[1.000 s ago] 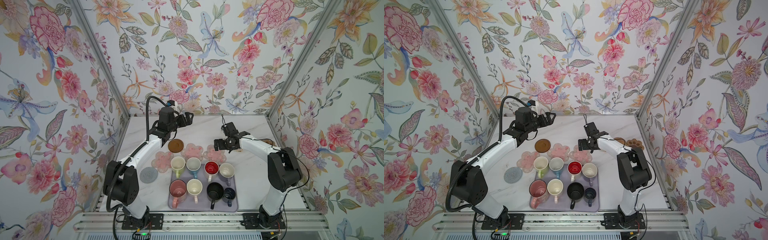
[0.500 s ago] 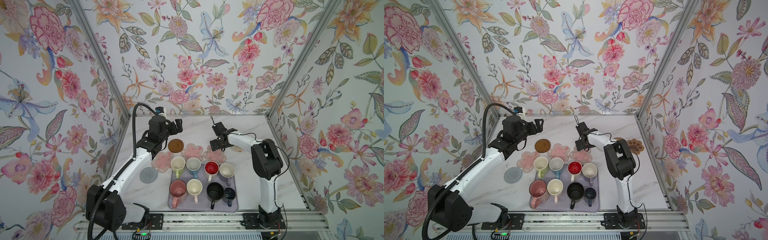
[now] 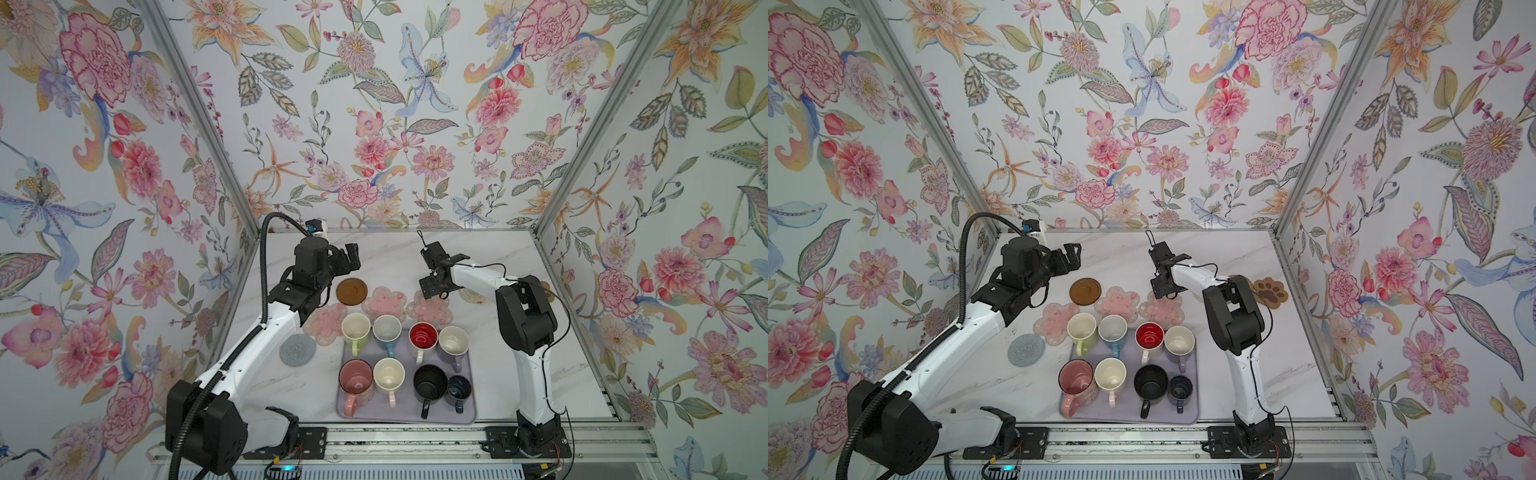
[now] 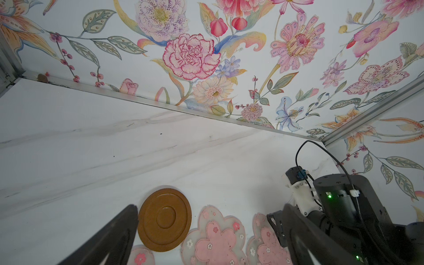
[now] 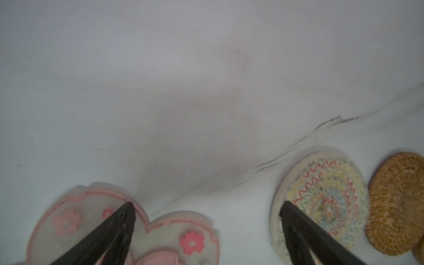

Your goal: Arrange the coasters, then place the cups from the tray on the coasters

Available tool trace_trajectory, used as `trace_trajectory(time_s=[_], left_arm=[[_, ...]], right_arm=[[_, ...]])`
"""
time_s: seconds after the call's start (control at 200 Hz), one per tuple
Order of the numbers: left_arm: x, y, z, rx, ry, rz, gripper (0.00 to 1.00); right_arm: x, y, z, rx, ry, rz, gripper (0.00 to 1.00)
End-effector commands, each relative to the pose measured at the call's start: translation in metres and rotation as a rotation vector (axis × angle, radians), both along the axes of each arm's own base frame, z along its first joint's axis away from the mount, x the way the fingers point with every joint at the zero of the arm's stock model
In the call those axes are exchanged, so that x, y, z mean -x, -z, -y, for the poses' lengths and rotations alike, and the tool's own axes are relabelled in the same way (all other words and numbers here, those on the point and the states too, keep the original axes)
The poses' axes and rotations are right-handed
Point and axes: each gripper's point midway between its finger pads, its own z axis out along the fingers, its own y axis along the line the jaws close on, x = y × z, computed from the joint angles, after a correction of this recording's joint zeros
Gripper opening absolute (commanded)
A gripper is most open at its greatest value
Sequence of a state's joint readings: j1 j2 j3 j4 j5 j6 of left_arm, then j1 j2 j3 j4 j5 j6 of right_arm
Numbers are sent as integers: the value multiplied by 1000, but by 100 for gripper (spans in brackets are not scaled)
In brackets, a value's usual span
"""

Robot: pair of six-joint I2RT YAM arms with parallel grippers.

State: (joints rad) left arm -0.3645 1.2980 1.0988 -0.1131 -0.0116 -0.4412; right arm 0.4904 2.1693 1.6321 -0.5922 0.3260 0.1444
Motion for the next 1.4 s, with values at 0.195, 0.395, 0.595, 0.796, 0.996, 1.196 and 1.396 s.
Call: trace_trajectory(time_s=[0.195, 0.395, 0.595, 0.796, 0.996, 1.196, 1.396], left_arm=[[7, -1, -13, -30, -34, 4, 99], [6, 1, -14, -30, -38, 0, 99], [5, 1, -13, -27, -36, -4, 99], [7, 2, -15, -29, -40, -6, 99], [8, 2, -16, -25, -44, -7, 99], [8, 4, -15, -21, -41, -11, 99], [8, 4, -14, -14, -38, -12, 99]], right_arm=[[-18, 18, 22, 75, 52, 3, 99], [-32, 16, 28, 62, 71, 20, 99], [-47, 12, 32, 55, 82, 42, 99], [-58, 8, 42, 59, 102, 58, 99], [-65, 2, 55, 68, 123, 74, 99], [-63, 1, 71, 83, 150, 72, 99], [-67, -6, 82, 84, 169, 88, 99]])
